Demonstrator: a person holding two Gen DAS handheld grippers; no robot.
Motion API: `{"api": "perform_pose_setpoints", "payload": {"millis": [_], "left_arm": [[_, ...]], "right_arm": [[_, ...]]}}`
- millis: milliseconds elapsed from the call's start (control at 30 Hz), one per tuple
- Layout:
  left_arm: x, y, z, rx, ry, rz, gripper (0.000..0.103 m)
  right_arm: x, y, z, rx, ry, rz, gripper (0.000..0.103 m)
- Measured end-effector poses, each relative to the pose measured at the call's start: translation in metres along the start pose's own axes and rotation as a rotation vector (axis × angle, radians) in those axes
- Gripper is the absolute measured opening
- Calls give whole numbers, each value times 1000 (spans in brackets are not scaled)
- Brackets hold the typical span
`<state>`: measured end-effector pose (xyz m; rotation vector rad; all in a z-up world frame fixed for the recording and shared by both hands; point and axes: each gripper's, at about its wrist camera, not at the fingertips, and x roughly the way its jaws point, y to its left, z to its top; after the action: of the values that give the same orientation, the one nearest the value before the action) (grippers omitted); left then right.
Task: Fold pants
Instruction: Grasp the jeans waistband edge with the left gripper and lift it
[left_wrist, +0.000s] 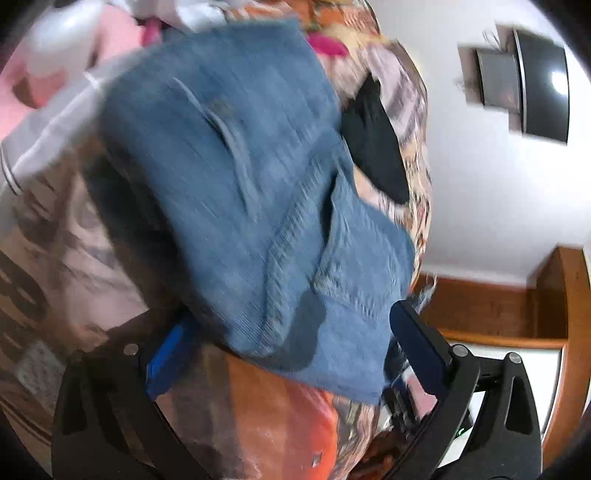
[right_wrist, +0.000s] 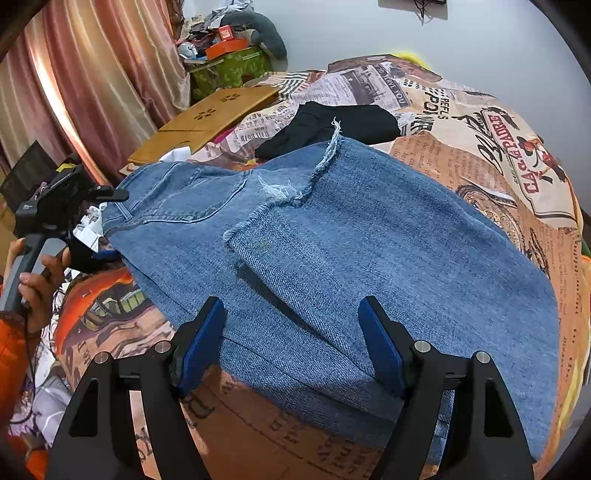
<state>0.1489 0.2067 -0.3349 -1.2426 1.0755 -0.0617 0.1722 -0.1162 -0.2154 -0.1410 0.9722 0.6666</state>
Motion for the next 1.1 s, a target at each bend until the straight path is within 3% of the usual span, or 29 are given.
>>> {"api": "perform_pose_setpoints", "payload": {"millis": [100, 233, 300, 367, 500, 667, 867, 1100], "left_arm": [[6, -7, -1, 32, -17, 58, 102], [7, 0, 19, -76, -93, 38, 99], [7, 0, 26, -94, -123, 53, 80], [10, 2, 29, -105, -150, 113, 47], [4, 0, 27, -86, -196, 123, 32], [-12, -37, 11, 82, -290, 217, 23], [-43, -91, -18, 320, -412, 309, 22], [-63, -175, -66, 641, -571, 388, 22]], "right_arm": [[1, -1, 0, 5, -2, 9, 75], [1, -2, 0, 6, -3, 13, 75], [1, -2, -1, 5, -4, 17, 75], [0, -2, -1, 8, -7, 22, 75], [0, -3, -1, 13, -11, 31, 75], [-2, -5, 0, 20, -13, 37, 75], [-23, -20, -3, 96, -41, 71, 72], [-71, -54, -17, 145, -133, -6, 72]]}}
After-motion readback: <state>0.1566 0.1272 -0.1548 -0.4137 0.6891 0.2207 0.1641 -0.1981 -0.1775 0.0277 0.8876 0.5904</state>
